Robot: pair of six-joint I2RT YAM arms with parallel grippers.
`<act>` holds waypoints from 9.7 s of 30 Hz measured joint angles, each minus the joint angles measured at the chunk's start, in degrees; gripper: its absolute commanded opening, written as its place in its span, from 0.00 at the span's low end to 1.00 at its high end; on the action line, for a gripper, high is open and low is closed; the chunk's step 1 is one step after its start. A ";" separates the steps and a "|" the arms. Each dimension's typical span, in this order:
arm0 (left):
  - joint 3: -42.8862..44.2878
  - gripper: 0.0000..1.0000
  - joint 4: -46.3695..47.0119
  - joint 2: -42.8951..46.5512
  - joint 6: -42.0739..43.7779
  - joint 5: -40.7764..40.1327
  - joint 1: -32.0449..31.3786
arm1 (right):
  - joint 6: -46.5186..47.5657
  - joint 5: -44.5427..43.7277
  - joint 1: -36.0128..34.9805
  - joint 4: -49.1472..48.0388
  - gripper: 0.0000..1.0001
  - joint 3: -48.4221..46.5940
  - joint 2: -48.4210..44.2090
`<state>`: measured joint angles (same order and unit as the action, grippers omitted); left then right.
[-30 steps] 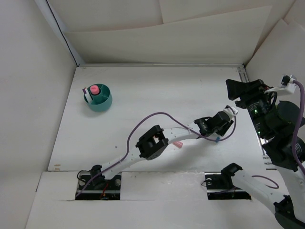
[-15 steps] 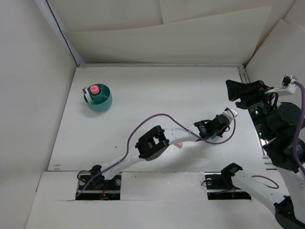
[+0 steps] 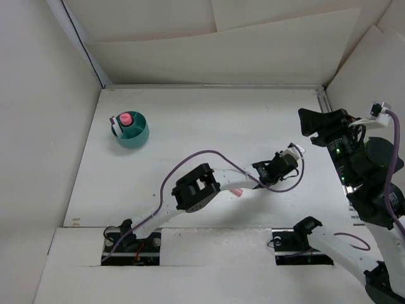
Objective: Sort the stationery into containers
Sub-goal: Move the pen to the center of the board, then pick up the pen from the center of the board, then place the pen in the storage box, then pick up the pen from the center of the board.
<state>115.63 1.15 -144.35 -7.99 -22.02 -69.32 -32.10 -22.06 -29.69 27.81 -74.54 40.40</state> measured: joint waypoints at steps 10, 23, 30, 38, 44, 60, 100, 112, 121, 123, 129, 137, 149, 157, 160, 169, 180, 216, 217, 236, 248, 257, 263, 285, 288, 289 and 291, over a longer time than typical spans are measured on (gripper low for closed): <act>0.04 0.32 -2.60 0.66 -0.92 -0.61 0.33 | 0.46 0.02 0.00 -0.28 0.61 1.33 0.00; 10.45 0.27 -8.85 -4.57 0.33 -0.81 0.31 | 0.85 0.09 0.00 -0.42 0.61 1.33 0.02; 13.60 0.24 -8.94 -6.60 1.14 -1.66 0.31 | 1.09 0.28 0.00 -0.42 0.61 1.33 0.11; 13.84 0.18 -8.57 -6.97 1.75 -2.29 0.15 | 1.25 0.48 0.00 -0.42 0.61 1.33 0.09; 13.84 0.00 -8.63 -6.97 2.10 -2.73 0.04 | 1.29 0.44 0.00 -0.42 0.61 1.57 -1.01; 5.95 0.00 -8.96 1.11 -0.52 -0.31 0.46 | 1.86 -0.87 0.00 -1.57 0.61 3.87 -3.76; -53.29 0.00 10.05 72.52 -21.64 -21.90 56.52 | -3.72 11.41 -3.06 -38.99 0.19 33.55 19.89; -43.32 0.00 5.40 58.03 -12.90 -28.96 70.12 | -3.72 14.69 -4.48 -43.80 0.31 34.23 21.07; -42.10 0.00 4.57 51.69 -9.60 -30.93 73.72 | -3.48 15.76 -4.48 -44.13 0.42 34.23 21.53; -42.10 0.00 5.07 50.75 -9.16 -30.95 73.48 | -3.39 16.09 -4.50 -44.15 0.42 34.23 21.79; -41.99 0.00 6.84 47.30 -7.65 -31.04 73.42 | -3.21 16.83 -4.50 -44.15 0.43 34.23 21.97; -41.55 0.00 10.21 43.12 -4.26 -31.87 73.00 | -2.80 17.70 -4.50 -44.13 0.43 34.21 22.10; -39.74 0.00 18.45 36.02 5.70 -36.06 70.86 | -2.60 18.53 -4.50 -44.13 0.43 34.18 22.99; -39.43 0.00 21.53 34.75 8.72 -37.55 70.90 | -2.36 18.69 -4.50 -44.13 0.43 34.10 23.52; -39.34 0.00 22.73 34.14 9.79 -38.05 70.90 | -2.16 18.71 -4.50 -44.17 0.43 34.10 23.63; -39.34 0.00 25.57 33.53 11.87 -38.47 70.64 | -2.14 18.71 -4.50 -44.15 0.43 34.10 23.96; -40.39 0.00 26.27 33.53 10.45 -38.53 70.14 | -2.14 18.71 -4.50 -44.15 0.44 34.10 23.96; -41.09 0.14 26.05 32.33 9.01 -39.71 70.05 | -2.14 18.73 -4.50 -44.11 0.44 33.73 23.93; -41.09 0.14 26.05 32.33 9.01 -39.69 70.05 | -2.14 18.73 -4.50 -44.11 0.44 33.73 23.93; -41.09 0.22 25.07 32.35 7.39 -38.99 70.05 | -2.14 18.84 -4.50 -44.11 0.44 33.73 23.71; -41.13 0.18 15.21 43.60 -0.22 -32.74 70.05 | -2.14 19.12 -4.52 -43.93 0.42 33.73 23.56; -40.33 0.02 8.20 60.11 -11.74 -21.88 65.02 | -1.92 18.38 -4.52 -43.25 0.09 33.73 21.18; -40.24 0.01 5.60 60.89 -12.87 -21.00 45.72 | -2.51 12.90 -4.50 -40.72 0.01 33.70 18.71; -34.03 0.17 -2.01 38.36 -17.35 -4.22 8.76 | -11.65 -16.83 -3.32 -26.88 0.67 33.62 1.22; -28.28 0.25 -2.29 31.47 -16.33 -1.01 5.55 | -11.76 -18.29 -3.32 -24.52 0.76 33.33 -0.17; -26.97 0.30 -2.38 29.49 -16.02 0.28 4.81 | -11.82 -18.64 -3.32 -23.85 0.76 33.14 -0.85; -24.61 0.33 -2.91 26.01 -15.65 3.04 4.07 | -11.80 -19.12 -3.19 -22.67 0.76 32.68 -2.38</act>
<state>91.02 -1.76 -118.34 -23.64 -18.98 -65.25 -43.90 -41.19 -32.88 5.15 -41.87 38.02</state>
